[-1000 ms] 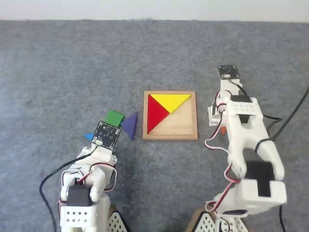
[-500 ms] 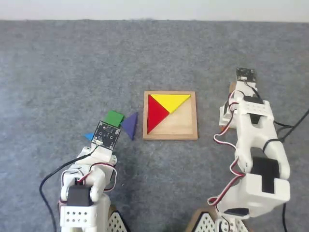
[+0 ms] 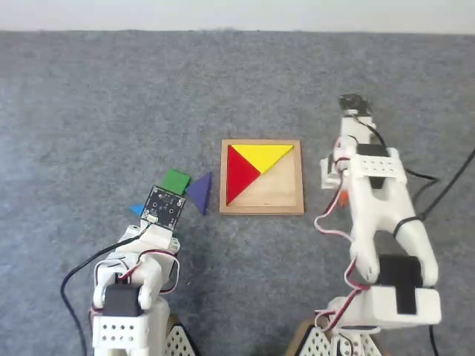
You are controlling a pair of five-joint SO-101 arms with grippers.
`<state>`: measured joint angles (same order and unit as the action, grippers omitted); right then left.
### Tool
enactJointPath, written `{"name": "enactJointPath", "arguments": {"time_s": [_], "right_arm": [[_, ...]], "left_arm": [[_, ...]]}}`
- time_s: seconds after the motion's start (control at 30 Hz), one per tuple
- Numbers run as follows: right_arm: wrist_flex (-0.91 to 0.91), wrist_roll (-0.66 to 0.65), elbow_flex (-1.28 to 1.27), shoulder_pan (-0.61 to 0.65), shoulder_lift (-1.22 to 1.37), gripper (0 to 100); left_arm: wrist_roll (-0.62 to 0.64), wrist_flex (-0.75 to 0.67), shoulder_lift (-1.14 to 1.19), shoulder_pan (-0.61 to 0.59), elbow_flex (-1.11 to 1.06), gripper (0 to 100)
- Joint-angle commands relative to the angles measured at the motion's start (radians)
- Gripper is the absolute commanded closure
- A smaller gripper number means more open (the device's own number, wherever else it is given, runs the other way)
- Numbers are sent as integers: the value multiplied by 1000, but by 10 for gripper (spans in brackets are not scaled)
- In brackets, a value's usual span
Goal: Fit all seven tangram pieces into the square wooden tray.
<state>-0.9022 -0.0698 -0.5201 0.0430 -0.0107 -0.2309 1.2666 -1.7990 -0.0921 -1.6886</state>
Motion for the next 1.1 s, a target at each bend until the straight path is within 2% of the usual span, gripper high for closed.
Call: {"name": "enactJointPath", "arguments": {"time_s": [0.0, 0.33, 0.9, 1.07], "right_arm": [[5, 75, 35, 25, -48, 813], [22, 117, 120, -38, 214, 815], [-74, 123, 120, -168, 196, 814], [-99, 124, 92, -254, -2, 814]], "left_arm": [[-11, 3, -23, -5, 7, 984], [-11, 3, -23, -5, 7, 984], [-11, 3, -23, -5, 7, 984], [-11, 3, -23, -5, 7, 984]]}}
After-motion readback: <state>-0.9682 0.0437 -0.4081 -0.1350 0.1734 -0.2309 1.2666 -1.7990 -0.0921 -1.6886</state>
